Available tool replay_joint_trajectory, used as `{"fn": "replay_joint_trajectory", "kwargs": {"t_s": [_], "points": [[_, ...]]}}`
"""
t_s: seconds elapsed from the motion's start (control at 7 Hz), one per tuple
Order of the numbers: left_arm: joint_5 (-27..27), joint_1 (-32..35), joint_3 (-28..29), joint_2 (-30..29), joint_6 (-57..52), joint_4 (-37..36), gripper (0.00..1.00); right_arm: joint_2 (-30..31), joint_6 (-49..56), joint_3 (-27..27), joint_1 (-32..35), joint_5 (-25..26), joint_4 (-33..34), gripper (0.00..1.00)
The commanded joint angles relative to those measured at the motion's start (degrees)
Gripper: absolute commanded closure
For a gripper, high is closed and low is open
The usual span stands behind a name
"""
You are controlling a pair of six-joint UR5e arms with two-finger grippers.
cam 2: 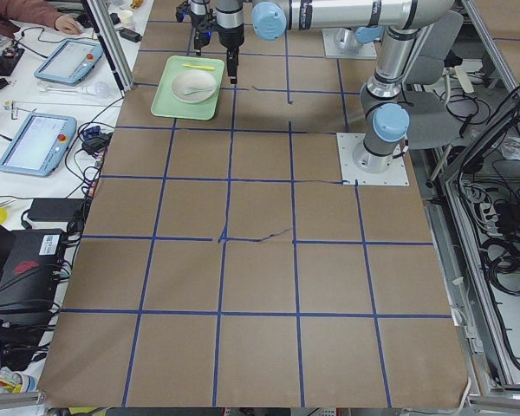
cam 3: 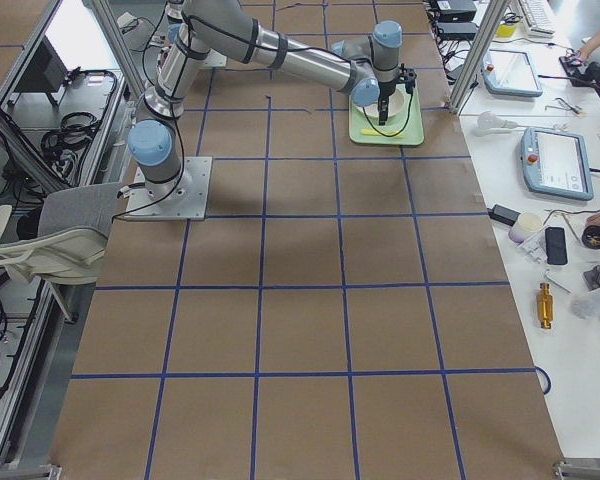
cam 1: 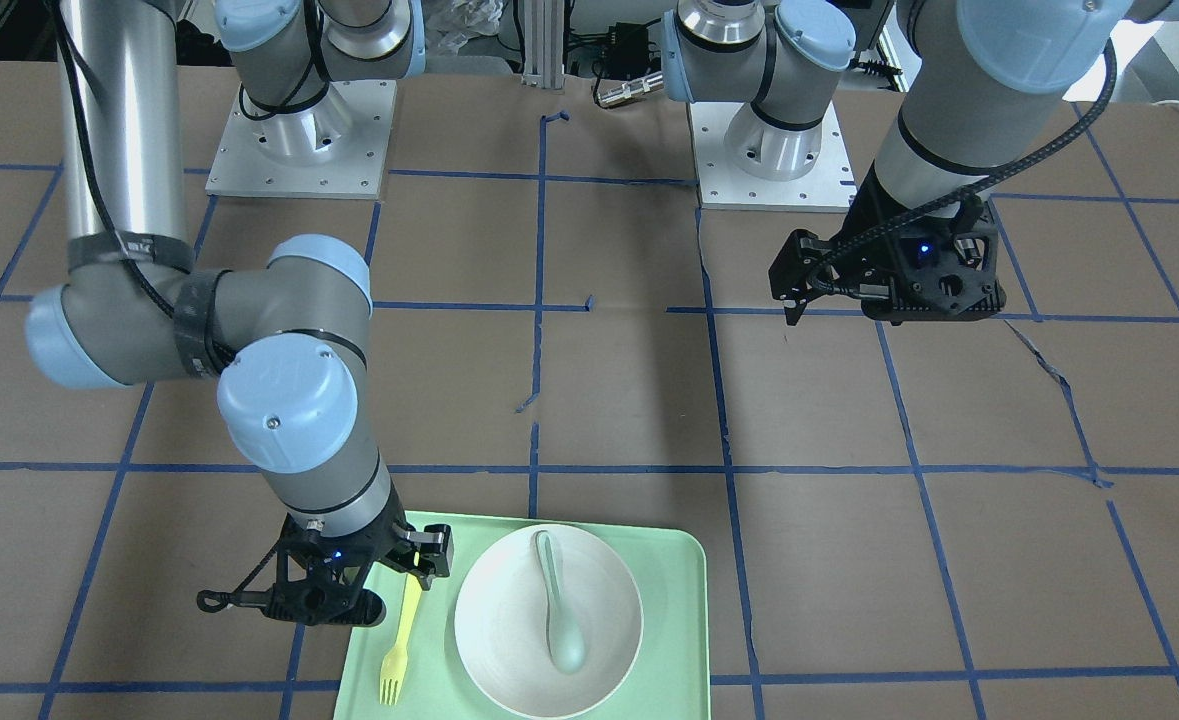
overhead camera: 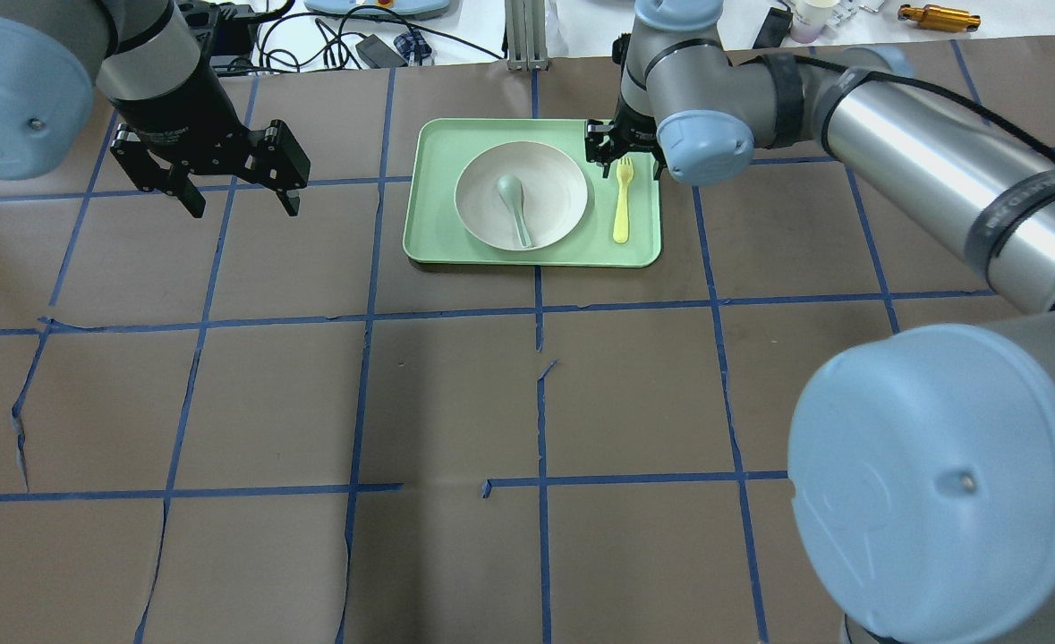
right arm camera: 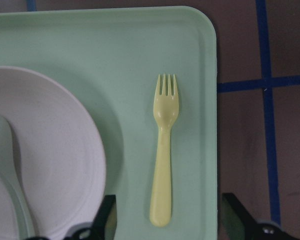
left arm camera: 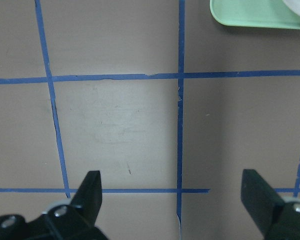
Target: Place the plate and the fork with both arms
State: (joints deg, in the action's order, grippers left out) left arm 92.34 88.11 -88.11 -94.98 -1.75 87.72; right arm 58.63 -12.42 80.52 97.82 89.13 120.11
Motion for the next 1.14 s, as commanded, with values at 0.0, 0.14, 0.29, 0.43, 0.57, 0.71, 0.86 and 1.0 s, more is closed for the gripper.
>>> {"fn": "replay_joint_trajectory", "kwargs": {"t_s": [0.0,0.14,0.29,0.43,0.57,0.71,0.86,1.0], "points": [[-0.3,0.0,0.0,0.1,0.0,-0.4,0.00,12.2,1.0,-0.3,-0.3,-0.3,-14.7,0.00],[-0.3,0.3,-0.1,0.0,0.0,-0.4,0.00,17.3,2.1,-0.4,-1.9,-0.3,-20.5,0.00],[-0.4,0.1,0.0,0.1,0.3,-0.4,0.00,21.4,5.2,-0.4,-4.5,-0.4,-25.9,0.00],[-0.4,0.2,0.0,0.0,0.3,-0.4,0.00,23.9,7.3,-0.8,-5.4,-1.0,-26.2,0.00],[-0.5,0.1,-0.1,0.1,0.2,-0.4,0.00,24.9,7.6,-1.1,-5.4,-2.0,-26.3,0.00],[-0.5,0.1,0.0,0.1,0.1,-0.4,0.00,26.4,7.9,-0.1,-5.4,-1.5,-26.9,0.00],[-0.5,0.1,0.0,0.1,0.1,-0.4,0.00,28.2,9.9,0.1,-5.5,-1.0,-31.2,0.00],[-0.5,0.1,0.0,0.1,0.1,-0.4,0.00,29.0,10.3,0.1,-5.4,-0.5,-32.7,0.00]]}}
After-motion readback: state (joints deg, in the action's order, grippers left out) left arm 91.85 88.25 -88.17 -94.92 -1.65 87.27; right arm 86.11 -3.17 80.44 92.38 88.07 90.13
